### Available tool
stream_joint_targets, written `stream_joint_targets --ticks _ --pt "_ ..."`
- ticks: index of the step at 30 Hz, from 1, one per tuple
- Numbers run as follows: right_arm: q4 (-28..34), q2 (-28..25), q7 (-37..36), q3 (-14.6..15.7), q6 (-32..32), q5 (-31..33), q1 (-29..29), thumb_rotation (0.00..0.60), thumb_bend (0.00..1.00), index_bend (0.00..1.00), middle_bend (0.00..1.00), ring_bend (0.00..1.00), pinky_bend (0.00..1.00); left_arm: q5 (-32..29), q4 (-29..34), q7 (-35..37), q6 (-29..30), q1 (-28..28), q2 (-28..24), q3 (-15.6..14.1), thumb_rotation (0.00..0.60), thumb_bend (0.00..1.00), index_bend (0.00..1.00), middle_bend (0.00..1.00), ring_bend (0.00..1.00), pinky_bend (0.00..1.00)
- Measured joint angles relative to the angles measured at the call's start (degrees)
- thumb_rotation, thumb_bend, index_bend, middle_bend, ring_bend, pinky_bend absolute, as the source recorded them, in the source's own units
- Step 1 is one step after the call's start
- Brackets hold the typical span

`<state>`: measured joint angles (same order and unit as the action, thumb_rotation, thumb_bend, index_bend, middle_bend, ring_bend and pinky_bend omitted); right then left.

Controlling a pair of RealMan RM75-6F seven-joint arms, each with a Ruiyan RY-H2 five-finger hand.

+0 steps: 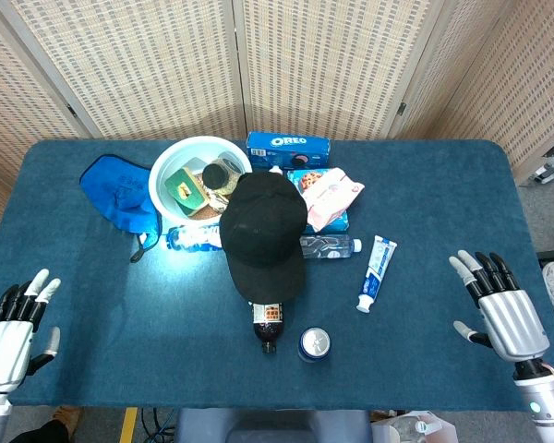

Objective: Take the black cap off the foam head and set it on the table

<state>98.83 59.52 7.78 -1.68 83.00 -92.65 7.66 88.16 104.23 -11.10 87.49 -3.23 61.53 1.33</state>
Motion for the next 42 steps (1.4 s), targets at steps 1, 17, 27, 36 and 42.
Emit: stream_joint_targets --ticks 1,17,27,36,42 --pt "0.00 0.01 0.01 0.01 0.04 -0.02 -0.02 0.600 0.00 0.00 0.00 0.00 0.00 -0.04 -0.03 0.03 -0.02 0.00 0.01 0.02 0.600 0.49 0.08 0.00 0.00 0.00" --pt "0.34 -0.13 0.51 -0.46 -2.00 -0.81 2.01 0.600 0.00 0.00 0.00 0.00 0.00 0.49 -0.06 -0.02 0.36 0.27 0.05 -0.26 0.600 0.49 0.08 0.00 0.00 0.00" --pt "-0.02 2.04 0.75 -2.02 -7.11 -2.02 7.35 0.600 0.12 0.20 0.05 0.00 0.00 0.83 0.37 -0.52 0.71 0.47 -0.02 -0.37 0.600 0.49 0.08 0.00 0.00 0.00" --pt "-1.76 6.47 0.99 -3.73 -10.23 -2.93 12.19 0.600 0.00 0.30 0.10 0.00 0.00 0.34 0.45 -0.69 0.37 0.37 -0.08 -0.20 0.600 0.49 0.08 0.00 0.00 0.00" --pt "-3.82 10.52 1.20 -4.68 -10.16 -4.17 14.36 0.600 0.00 0.33 0.12 0.00 0.00 0.16 0.59 -1.00 -0.11 0.09 0.04 -0.12 0.600 0.49 0.08 0.00 0.00 0.00"
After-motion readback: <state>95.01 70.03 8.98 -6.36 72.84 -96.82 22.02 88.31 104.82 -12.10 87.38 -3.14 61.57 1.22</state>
